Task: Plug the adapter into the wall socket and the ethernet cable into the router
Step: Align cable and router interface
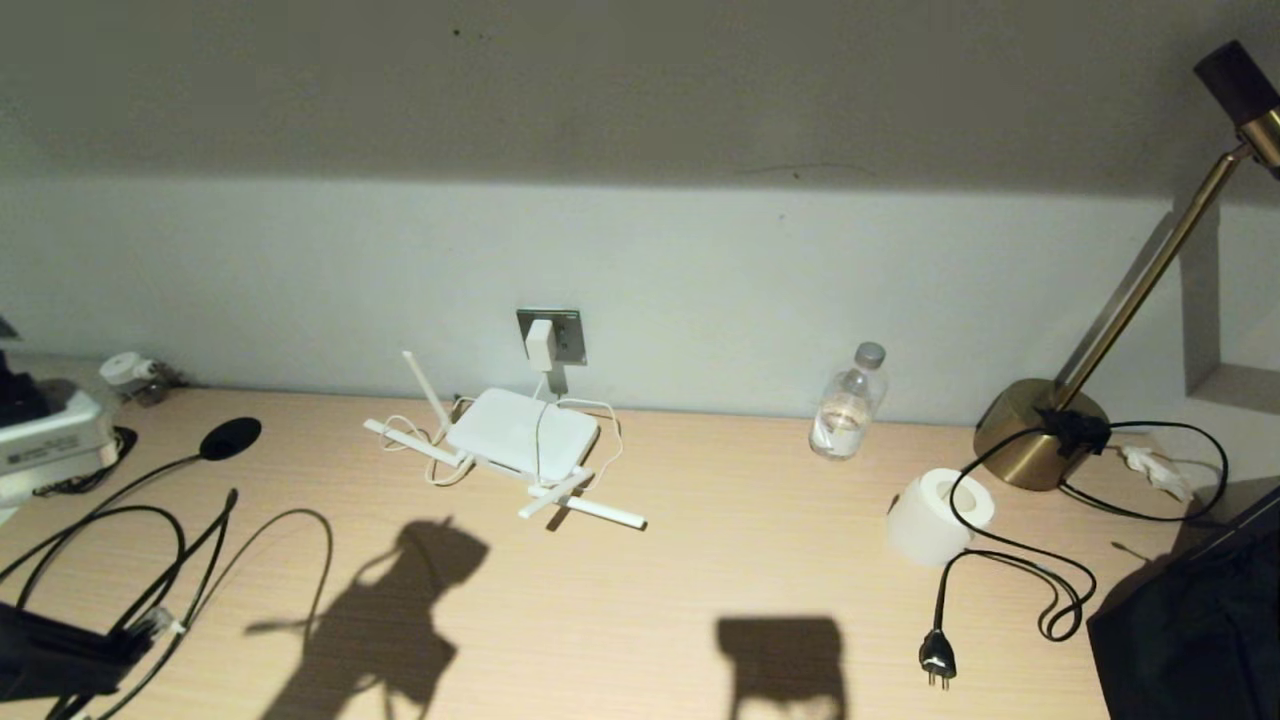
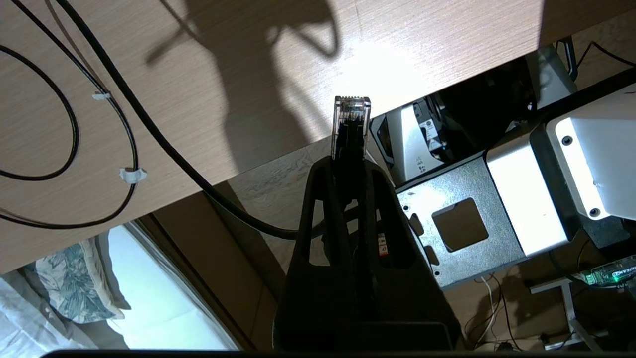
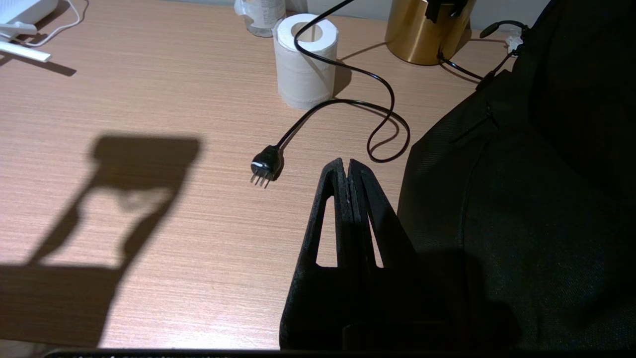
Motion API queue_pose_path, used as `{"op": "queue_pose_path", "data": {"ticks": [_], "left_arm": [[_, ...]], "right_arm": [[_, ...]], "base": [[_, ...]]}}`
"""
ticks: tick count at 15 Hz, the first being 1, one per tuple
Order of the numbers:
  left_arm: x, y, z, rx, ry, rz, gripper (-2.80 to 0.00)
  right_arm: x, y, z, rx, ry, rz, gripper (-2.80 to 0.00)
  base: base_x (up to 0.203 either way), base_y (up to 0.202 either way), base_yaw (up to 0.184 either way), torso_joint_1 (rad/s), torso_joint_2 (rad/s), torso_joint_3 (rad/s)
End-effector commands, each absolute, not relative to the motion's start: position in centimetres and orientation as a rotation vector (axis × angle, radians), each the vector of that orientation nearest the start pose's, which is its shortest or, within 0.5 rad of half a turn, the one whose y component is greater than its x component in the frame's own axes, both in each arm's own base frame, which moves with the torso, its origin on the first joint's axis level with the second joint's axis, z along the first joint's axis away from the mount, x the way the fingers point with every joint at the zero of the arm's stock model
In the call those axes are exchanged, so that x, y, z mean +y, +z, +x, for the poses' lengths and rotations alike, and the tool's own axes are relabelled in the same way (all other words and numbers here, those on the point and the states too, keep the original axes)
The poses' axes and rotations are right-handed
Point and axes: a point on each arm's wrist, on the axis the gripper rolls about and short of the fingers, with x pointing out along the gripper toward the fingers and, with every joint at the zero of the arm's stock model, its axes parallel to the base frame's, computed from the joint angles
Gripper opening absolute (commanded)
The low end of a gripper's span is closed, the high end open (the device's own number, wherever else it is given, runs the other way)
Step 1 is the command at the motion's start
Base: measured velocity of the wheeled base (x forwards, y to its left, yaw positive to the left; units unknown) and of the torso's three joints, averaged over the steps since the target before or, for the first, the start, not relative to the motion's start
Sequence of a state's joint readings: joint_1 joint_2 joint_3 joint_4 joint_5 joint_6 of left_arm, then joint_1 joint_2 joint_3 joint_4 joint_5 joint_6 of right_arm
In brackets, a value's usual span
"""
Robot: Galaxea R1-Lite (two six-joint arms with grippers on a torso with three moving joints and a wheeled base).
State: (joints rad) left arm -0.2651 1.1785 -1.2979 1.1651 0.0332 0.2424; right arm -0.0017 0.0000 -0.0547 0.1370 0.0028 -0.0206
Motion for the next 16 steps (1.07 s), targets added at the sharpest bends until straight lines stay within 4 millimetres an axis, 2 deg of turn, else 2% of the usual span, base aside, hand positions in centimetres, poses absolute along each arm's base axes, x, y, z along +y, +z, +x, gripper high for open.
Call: {"op": "queue_pose_path", "data": {"ticks": [1, 8, 16], "left_arm": [[-2.55, 28.42, 9.68, 1.012, -0.335, 0.378, -2.8], [-2.5, 28.45, 9.46, 1.007, -0.338, 0.376, -2.8], [-2.38, 27.83, 9.04, 1.025, -0.339, 0.378, -2.8]], "right_arm": [[0.01, 7.66, -2.75, 0.084, 0.002, -0.021, -2.8], [0.01, 7.66, -2.75, 0.084, 0.002, -0.021, -2.8], [0.01, 7.65, -2.76, 0.083, 0.002, -0.021, -2.8]], "base": [[0.0, 0.0, 0.0, 0.0, 0.0, 0.0], [0.0, 0.0, 0.0, 0.0, 0.0, -0.004], [0.0, 0.0, 0.0, 0.001, 0.0, -0.171]]}}
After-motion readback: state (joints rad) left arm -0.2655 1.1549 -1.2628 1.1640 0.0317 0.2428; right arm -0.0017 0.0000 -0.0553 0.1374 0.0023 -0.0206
